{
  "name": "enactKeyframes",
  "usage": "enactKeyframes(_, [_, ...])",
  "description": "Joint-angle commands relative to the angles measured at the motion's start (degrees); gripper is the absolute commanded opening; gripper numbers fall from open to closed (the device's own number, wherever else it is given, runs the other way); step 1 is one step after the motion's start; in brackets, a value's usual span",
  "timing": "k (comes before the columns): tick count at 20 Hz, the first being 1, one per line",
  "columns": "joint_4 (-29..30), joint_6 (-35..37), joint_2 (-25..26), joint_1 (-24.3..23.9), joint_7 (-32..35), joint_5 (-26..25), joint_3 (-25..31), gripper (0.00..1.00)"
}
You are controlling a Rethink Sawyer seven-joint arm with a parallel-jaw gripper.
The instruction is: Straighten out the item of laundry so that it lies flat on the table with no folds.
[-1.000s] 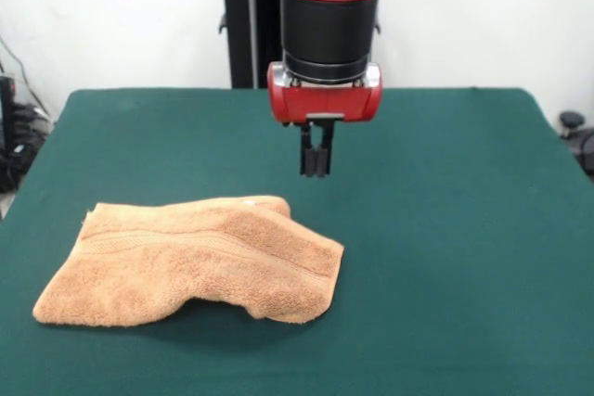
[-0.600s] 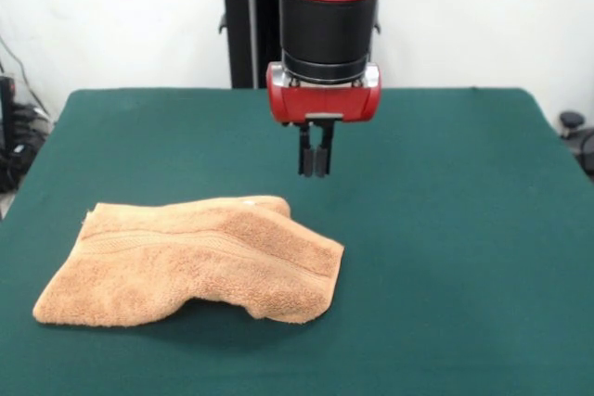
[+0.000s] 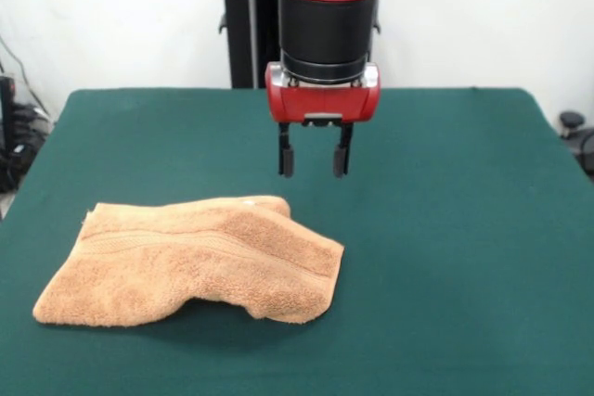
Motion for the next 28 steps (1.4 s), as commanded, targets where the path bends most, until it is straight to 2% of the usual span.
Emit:
enactKeyframes(1, [3.1, 0.6, 2.2, 0.5, 3.1, 1.8, 2.6, 1.0])
enactKeyframes(7, [3.1, -1.7, 1.7, 1.4, 4.6, 1.2, 2.0, 1.0])
enactKeyframes(15, [3.7, 0.6, 0.4, 0.5, 3.7, 2.0, 2.2, 1.0])
enactKeyframes(22, [2.5, 0.9, 1.5, -0.4, 2.3, 1.7, 2.4, 1.0])
enactKeyframes(28, [4.6, 0.3, 0.2, -0.6, 2.4, 1.7, 2.4, 1.0])
